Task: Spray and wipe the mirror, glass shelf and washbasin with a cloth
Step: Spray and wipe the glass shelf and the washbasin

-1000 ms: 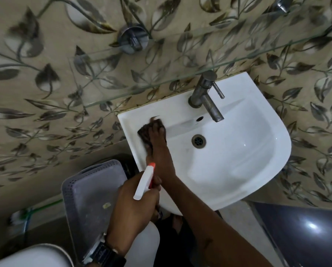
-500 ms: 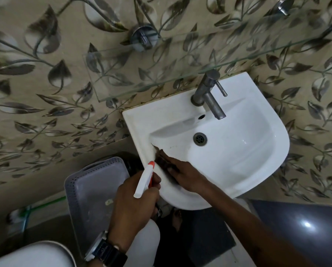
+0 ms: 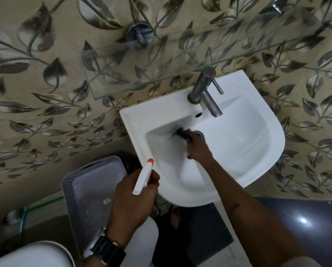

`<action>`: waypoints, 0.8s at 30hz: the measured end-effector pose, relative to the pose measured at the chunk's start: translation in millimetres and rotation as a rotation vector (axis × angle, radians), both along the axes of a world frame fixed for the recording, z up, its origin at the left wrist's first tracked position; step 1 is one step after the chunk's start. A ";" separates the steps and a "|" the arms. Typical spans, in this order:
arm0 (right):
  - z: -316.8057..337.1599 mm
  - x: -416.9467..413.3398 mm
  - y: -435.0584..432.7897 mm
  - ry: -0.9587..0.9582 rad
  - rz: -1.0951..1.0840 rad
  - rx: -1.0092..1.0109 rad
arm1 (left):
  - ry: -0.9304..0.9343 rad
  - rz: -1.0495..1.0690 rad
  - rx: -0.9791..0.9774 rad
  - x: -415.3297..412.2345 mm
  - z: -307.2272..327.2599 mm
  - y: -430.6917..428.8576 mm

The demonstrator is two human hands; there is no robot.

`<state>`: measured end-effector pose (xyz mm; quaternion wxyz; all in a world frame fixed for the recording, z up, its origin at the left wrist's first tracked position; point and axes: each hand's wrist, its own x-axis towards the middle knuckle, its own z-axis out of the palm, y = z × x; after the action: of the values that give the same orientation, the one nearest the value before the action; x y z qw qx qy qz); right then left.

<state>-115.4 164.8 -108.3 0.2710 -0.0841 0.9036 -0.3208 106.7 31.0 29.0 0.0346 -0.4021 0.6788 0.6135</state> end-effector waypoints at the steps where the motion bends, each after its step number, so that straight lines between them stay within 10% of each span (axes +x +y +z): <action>1: 9.9 -0.7 5.2 -0.026 -0.132 -0.092 | 0.006 -0.002 -0.008 0.7 0.1 -1.4; 9: 101.3 27.4 59.0 -0.107 -0.569 -0.531 | 0.126 0.008 0.041 -6.4 19.3 -6.6; 24: 211.3 98.4 76.8 0.120 -0.661 -0.749 | 0.489 -0.072 -0.033 -43.9 88.5 -8.3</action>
<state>-17.0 241.5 103.0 0.0538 0.0968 0.7187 -0.6865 62.7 22.7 117.5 -0.1154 -0.2180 0.6908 0.6796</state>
